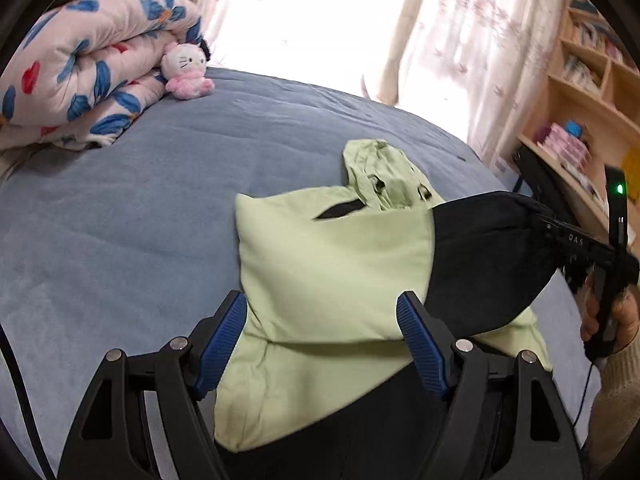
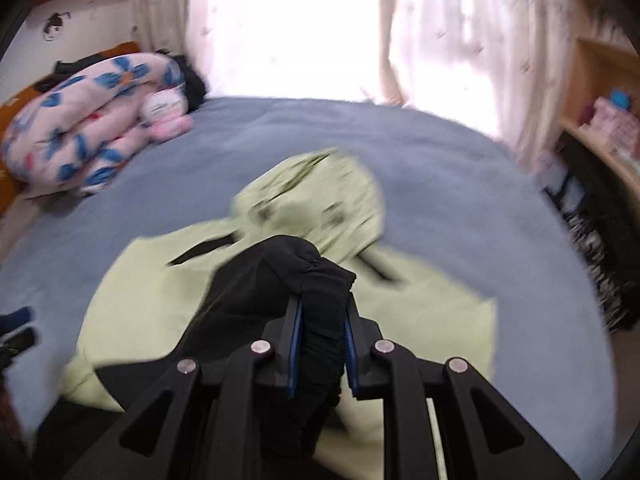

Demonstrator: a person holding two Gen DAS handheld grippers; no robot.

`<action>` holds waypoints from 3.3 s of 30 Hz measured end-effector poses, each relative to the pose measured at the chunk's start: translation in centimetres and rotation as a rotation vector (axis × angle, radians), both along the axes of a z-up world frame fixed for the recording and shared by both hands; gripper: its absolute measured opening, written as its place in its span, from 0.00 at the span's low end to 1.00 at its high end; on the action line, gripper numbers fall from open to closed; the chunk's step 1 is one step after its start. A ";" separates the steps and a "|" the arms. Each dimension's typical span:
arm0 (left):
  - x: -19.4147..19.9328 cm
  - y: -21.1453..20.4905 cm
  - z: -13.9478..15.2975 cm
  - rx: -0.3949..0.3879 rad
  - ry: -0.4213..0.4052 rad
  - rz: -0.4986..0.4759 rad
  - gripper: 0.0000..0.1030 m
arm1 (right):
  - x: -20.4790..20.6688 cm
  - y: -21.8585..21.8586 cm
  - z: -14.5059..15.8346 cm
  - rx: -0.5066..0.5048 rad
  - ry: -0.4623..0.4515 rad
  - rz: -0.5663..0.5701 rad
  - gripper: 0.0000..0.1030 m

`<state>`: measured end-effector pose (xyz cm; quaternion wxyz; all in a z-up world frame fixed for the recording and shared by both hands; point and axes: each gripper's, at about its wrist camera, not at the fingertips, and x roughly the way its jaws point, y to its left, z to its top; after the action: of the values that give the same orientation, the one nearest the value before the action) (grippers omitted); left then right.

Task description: Fold large clothes

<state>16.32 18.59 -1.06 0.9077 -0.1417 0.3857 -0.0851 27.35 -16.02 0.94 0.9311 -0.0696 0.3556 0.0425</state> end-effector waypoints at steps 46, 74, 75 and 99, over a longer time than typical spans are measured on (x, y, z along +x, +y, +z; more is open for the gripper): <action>5.8 -1.0 -7.3 -0.040 0.163 0.043 0.74 | -1.5 13.7 -13.9 -0.039 0.285 0.426 0.52; 12.3 0.3 -11.5 0.006 0.306 -0.011 0.74 | 2.1 -12.4 -13.8 0.447 0.346 -0.234 0.44; 13.1 0.5 -11.7 0.008 0.319 0.001 0.74 | 2.8 -12.6 -14.1 0.485 0.360 -0.232 0.44; 18.9 -1.8 -14.7 0.149 0.343 0.053 0.67 | 2.4 -2.9 -12.2 0.346 0.290 0.035 0.28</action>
<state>35.18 16.79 -15.72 0.8385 -0.0964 0.5363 -0.0070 29.76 -18.95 -11.27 0.8675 0.0920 0.4716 0.1289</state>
